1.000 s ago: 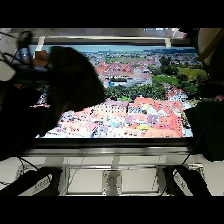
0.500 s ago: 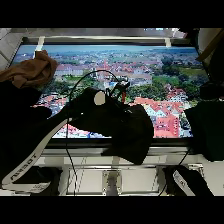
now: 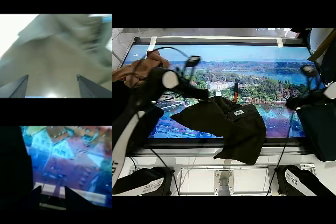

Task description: Fold the clothes and pants, and hang the long-sleeved shirts on hangers.

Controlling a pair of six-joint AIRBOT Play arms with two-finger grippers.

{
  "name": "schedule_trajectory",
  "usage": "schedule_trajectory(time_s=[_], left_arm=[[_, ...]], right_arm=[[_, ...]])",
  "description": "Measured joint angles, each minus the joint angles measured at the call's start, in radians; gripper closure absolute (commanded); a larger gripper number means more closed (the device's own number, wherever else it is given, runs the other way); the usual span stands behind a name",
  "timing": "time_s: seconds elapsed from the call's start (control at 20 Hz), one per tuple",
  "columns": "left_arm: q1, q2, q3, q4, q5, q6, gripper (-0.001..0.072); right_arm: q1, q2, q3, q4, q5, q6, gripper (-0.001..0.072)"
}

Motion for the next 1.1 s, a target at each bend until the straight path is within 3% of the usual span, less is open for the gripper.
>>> schedule_trajectory(time_s=[0.05,0.1,0.35,0.75,1.05,1.1], left_arm=[[0.037,0.016,-0.040,0.023,-0.029,-0.007,-0.0009],[0.065,0.034,-0.082,0.036,-0.050,-0.017,-0.0009],[0.127,0.164,-0.370,0.064,0.016,-0.116,-0.0009],[0.138,0.326,-0.758,-0.070,0.473,-0.463,-0.0008],[0.140,0.267,-0.846,-0.153,0.695,-0.529,-0.0004],[0.140,0.250,-0.851,-0.165,0.722,-0.534,0.0056]], right_arm=[[0.000,-0.034,-0.035,0.042,-0.004,-0.018,0.0253],[0.000,-0.071,-0.061,0.081,-0.014,-0.039,0.0214],[0.000,-0.241,-0.115,0.234,-0.087,-0.088,0.0214],[-0.001,-0.346,-0.127,0.361,-0.132,-0.143,0.0214],[-0.001,-0.354,-0.128,0.414,-0.154,-0.154,0.0214],[-0.001,-0.355,-0.128,0.424,-0.157,-0.155,0.0214]])
